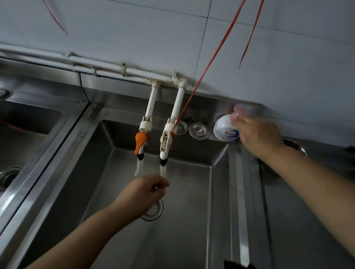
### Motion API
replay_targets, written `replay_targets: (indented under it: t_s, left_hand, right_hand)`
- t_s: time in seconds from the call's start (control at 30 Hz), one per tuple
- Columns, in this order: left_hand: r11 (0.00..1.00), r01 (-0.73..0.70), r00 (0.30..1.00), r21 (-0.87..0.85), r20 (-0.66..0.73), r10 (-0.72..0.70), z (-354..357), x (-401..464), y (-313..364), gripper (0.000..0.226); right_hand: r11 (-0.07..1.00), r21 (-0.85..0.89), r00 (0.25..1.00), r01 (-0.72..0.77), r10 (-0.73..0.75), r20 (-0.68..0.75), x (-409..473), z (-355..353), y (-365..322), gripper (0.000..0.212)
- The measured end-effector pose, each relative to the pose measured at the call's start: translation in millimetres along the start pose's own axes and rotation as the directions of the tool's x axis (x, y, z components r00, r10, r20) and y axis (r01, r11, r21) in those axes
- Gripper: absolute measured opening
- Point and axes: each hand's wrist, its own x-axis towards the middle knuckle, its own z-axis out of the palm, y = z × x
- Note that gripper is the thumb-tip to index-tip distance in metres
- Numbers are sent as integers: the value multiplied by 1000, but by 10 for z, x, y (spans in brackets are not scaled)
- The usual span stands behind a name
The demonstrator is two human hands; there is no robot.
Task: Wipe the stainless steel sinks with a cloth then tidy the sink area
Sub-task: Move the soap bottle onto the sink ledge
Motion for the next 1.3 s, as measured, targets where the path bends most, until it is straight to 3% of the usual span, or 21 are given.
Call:
replay_targets:
  t_s: [0.2,0.43,0.7,0.83,1.1,1.3]
  left_hand:
    - [995,14,1000,103,-18,-13,-262,-568,-417,21]
    - [963,-53,997,263,-35,64,-895,-1655,-1191,26]
    - [931,40,991,362,-132,9,-1938,-3127,-2321,29]
    - [908,123,977,400,-210,-40,-2330,-3549,-2765,30]
    - [884,257,923,391,-370,-104,-2903,-3754,-3440,30]
    - [873,303,896,383,-427,-123,-3401,-3531,-3823,29]
  right_hand:
    - [996,-53,985,66,-57,160,-512,-151,-1001,24]
    - [993,-85,941,79,-46,334,-816,-370,-2620,25]
    - [994,-22,920,104,-88,382,-746,-623,-4757,24]
    - [983,35,904,181,-181,387,-587,-725,-5549,25]
    - [962,104,910,251,-271,313,101,-803,-6363,24]
    - [958,193,933,210,-256,255,890,-686,-6636,22]
